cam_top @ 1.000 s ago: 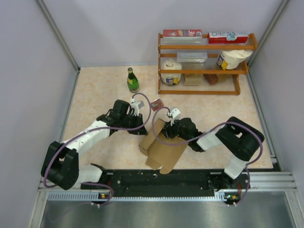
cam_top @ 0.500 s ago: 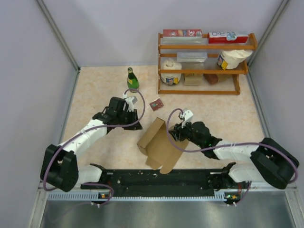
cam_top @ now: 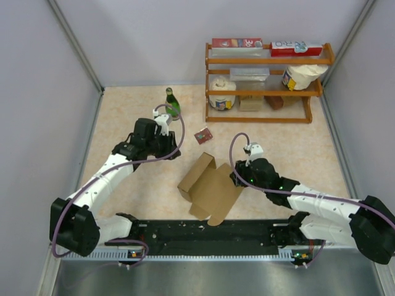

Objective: Fold the paper box

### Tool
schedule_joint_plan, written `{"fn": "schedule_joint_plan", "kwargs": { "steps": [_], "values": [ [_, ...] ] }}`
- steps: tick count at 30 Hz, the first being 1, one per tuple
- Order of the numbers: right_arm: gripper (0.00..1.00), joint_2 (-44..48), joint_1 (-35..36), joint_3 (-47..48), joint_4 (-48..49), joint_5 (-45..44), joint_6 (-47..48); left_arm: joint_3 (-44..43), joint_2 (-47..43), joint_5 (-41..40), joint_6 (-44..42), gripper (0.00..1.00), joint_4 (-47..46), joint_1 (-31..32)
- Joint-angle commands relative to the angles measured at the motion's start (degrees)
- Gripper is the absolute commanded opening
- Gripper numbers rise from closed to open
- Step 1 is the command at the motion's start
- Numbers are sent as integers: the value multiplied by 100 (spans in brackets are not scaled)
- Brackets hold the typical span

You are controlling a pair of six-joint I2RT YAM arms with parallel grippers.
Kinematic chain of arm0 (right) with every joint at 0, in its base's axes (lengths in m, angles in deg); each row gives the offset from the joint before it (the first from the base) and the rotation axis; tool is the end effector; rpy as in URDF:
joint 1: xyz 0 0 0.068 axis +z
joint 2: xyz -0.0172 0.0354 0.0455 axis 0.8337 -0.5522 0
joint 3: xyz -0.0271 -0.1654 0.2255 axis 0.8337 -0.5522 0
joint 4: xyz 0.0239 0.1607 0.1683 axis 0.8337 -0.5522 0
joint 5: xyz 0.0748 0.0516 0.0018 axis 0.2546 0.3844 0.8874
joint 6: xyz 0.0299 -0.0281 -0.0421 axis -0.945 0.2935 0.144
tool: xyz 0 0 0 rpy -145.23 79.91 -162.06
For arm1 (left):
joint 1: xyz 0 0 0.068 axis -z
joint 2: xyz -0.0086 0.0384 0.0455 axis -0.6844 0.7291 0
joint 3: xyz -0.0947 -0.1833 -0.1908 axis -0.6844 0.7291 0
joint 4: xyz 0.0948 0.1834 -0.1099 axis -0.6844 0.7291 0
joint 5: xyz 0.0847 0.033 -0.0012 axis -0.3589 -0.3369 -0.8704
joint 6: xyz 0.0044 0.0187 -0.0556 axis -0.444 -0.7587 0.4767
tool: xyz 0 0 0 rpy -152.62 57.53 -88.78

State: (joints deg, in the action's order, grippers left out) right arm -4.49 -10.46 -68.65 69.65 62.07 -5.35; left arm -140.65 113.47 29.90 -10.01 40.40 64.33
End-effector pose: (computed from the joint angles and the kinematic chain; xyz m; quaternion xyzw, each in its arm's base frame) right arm 0.1360 0.1307 0.1986 -0.1109 0.8609 0.2284 0.4410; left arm 0.2107 -0.0937 0.2809 0.1077 0.9029 -0.2384 0.3410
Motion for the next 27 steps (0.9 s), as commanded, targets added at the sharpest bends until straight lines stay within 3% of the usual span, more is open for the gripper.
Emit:
{"fn": "schedule_joint_plan", "kwargs": {
  "steps": [1,4,14,16,19,27],
  "values": [
    [51,51,65,736,-1162,-519,-607,-471,40,204,-430,47,-175,143],
    [53,-160,65,991,-1464,-626,-862,-639,110,-140,-536,59,-43,355],
    [54,-626,-84,1607,-1885,-626,-1205,-604,5,-333,-667,67,-113,881],
    [54,-644,-128,1660,-1939,-573,-1232,-683,-13,-569,-931,73,-43,1285],
    [54,-591,-190,1642,-1956,-521,-1285,-745,5,-1289,-1309,99,80,1996],
    [54,41,-506,1318,-2193,-582,-1522,-648,-22,-2143,-1564,99,344,2789]
  ]
}}
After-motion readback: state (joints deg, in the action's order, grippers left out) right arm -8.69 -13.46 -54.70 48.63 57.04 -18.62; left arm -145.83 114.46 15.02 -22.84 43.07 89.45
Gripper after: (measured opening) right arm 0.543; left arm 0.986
